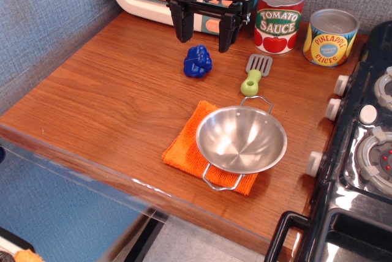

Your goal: Place the pot in front of the oven.

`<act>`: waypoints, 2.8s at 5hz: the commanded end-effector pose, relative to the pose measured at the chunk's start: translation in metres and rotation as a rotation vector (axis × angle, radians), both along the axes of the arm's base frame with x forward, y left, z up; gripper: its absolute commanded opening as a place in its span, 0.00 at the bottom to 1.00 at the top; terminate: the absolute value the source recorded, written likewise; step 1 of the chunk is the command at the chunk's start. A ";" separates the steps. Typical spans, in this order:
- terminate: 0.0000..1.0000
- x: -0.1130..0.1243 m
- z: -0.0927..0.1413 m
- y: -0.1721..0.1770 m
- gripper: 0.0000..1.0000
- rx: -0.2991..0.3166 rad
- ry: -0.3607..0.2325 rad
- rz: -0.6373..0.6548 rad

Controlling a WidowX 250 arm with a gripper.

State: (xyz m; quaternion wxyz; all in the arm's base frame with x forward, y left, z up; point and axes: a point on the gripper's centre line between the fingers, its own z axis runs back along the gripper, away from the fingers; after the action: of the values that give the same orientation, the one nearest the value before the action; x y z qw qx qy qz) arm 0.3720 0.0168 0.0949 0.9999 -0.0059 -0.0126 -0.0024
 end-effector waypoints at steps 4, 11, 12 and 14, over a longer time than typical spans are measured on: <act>0.00 -0.058 -0.024 -0.024 1.00 0.043 0.006 -0.014; 0.00 -0.063 -0.063 -0.069 0.00 -0.060 -0.104 -0.081; 0.00 -0.064 -0.048 -0.070 0.00 -0.067 -0.119 -0.062; 0.00 -0.034 0.007 -0.049 0.00 -0.097 -0.194 -0.015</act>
State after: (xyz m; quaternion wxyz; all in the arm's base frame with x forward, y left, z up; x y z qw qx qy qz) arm 0.3362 -0.0318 0.0825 0.9957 -0.0516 -0.0774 -0.0055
